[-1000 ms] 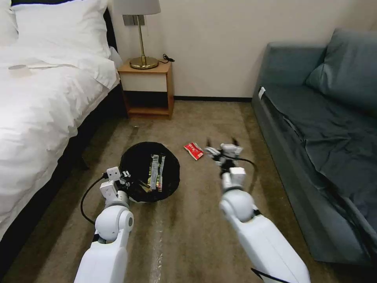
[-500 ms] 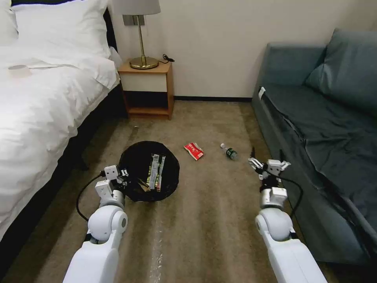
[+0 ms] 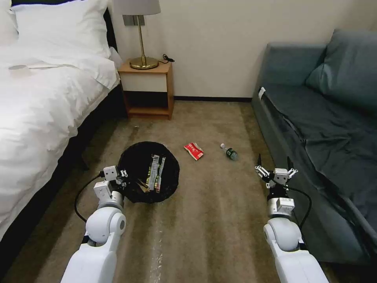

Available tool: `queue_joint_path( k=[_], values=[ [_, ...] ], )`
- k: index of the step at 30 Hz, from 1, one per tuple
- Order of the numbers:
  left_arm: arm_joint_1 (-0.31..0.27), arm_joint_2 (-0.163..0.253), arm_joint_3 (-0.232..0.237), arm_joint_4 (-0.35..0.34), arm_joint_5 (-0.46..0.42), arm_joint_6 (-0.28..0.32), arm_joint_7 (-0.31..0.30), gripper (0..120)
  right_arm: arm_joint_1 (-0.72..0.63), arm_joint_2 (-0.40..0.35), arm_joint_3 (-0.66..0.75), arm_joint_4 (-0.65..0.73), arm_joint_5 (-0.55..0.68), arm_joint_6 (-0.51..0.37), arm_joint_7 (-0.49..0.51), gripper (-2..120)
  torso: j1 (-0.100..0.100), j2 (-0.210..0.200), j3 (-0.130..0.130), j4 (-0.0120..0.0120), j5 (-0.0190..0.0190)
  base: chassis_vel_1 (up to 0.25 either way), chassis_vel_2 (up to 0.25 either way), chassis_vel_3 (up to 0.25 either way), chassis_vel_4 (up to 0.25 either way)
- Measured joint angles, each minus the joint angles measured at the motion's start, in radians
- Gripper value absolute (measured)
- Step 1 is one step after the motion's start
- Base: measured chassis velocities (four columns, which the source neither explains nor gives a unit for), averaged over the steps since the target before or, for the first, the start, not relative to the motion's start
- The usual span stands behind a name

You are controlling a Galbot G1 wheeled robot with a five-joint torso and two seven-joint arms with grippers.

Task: Pick up the trash bin, then pick up the garbage on the floor and place it into the trash bin.

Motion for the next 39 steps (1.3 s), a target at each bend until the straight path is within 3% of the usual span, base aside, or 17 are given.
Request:
queue_joint_path(
  k=[13,39],
  values=[
    [0.008,-0.010,-0.013,0.000,0.007,-0.001,-0.006,4,0.002,0.000,-0.015,-0.012,0.001,0.010,-0.020,100,0.000,0.000,0.000,-0.0001,0.0000,-0.004,0.003,0.003,-0.004],
    [0.010,-0.025,-0.018,-0.010,0.011,-0.001,-0.009,4,-0.014,-0.001,-0.050,-0.042,-0.026,0.033,-0.045,100,0.000,0.000,0.000,0.0000,0.0001,-0.074,0.073,0.077,-0.072]
  ],
)
